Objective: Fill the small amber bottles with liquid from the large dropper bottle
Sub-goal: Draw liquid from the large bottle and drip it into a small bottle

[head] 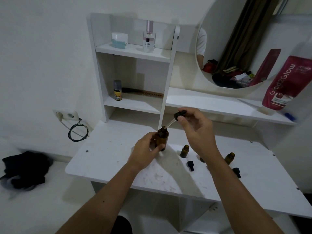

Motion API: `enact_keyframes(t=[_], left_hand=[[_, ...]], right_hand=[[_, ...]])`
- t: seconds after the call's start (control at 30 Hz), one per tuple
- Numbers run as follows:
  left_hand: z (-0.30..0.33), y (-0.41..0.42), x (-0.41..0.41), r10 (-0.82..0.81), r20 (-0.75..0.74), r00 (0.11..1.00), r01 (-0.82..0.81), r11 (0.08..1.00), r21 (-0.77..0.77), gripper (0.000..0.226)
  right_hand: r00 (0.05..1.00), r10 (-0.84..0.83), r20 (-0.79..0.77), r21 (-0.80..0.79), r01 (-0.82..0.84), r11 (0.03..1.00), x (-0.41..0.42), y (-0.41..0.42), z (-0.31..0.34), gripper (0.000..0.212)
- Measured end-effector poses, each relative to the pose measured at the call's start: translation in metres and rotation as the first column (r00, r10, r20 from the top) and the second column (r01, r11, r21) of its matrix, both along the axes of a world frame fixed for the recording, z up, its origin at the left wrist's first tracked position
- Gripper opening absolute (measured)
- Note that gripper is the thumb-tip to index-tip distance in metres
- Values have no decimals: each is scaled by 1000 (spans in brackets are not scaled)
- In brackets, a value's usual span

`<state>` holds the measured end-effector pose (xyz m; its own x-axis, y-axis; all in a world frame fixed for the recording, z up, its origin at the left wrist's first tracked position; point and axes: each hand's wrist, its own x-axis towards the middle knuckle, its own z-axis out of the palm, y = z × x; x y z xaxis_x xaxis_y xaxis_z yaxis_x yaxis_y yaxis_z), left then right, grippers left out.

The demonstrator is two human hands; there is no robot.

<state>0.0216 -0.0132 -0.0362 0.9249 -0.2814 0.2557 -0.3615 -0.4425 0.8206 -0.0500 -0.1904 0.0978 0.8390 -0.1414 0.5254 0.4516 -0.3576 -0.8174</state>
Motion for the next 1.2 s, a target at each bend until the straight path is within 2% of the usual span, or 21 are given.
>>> enact_keyframes(t=[0.93, 1.2], left_hand=[[-4, -1, 4, 8, 22, 1000, -9, 1000, 15, 52], [-4, 0, 4, 7, 29, 1000, -7, 1000, 6, 51]], right_hand=[[1000, -14, -2, -5, 14, 1000, 15, -1, 6, 23], [999, -38, 9, -76, 39, 996, 17, -5, 2, 22]])
